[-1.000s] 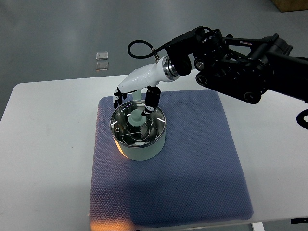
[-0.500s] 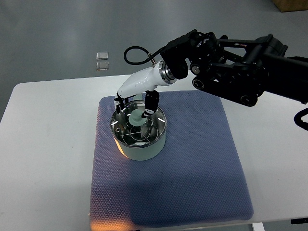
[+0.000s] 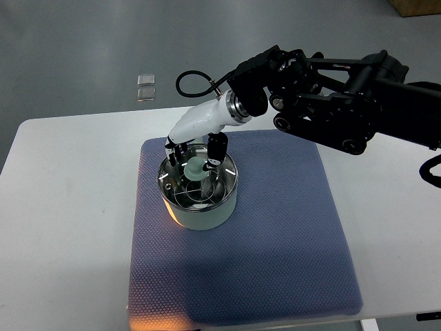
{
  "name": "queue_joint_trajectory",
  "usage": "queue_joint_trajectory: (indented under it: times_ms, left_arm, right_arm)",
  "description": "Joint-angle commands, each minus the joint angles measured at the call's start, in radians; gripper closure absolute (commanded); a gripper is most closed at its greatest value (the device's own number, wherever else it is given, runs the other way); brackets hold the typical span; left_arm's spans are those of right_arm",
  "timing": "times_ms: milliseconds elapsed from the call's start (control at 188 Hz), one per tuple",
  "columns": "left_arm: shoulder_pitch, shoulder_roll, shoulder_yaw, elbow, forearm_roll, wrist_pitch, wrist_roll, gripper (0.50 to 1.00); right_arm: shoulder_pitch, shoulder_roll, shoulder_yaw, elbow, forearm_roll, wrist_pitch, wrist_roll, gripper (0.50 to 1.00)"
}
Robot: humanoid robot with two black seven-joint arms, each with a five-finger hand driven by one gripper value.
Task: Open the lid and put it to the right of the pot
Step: 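Close the right hand fingers around the green lid knob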
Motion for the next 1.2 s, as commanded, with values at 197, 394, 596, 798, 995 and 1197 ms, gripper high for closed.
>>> queue_joint_trajectory:
  times_ms: [197,394,596,798,995,1197]
  left_arm:
    - [0.000,0.000,0.000,0.000,0.000,0.000,0.000,0.500]
    - [0.000,0.000,0.000,0.001,0.000,0.000,0.000,0.500]
    - [0.000,0.000,0.000,0.000,0.000,0.000,0.000,0.500]
    - [0.000,0.000,0.000,0.000,0.000,0.000,0.000,0.500]
    - [0.000,0.000,0.000,0.001,0.000,0.000,0.000,0.500]
    - [0.000,0.000,0.000,0.000,0.000,0.000,0.000,0.500]
  right_arm:
    - [-0.003,0.019,-0.003,-0.019,-0.030,-0.006,-0.007,0.775]
    - [-0.003,0.019,-0.003,-0.020,-0.030,-0.006,-0.007,0.791]
    - [-0.003,0.019,-0.003,-0.020,-0.030,-0.002,-0.007,0.803]
    - [-0.006,0.020,-0.005,-0.020,-0.033,-0.002,-0.009,0.805]
    - [-0.006,0.020,-0.015,-0.020,-0.034,-0.002,-0.007,0.803]
    - [-0.008,0.022,-0.017,-0.020,-0.034,-0.002,-0.009,0.801]
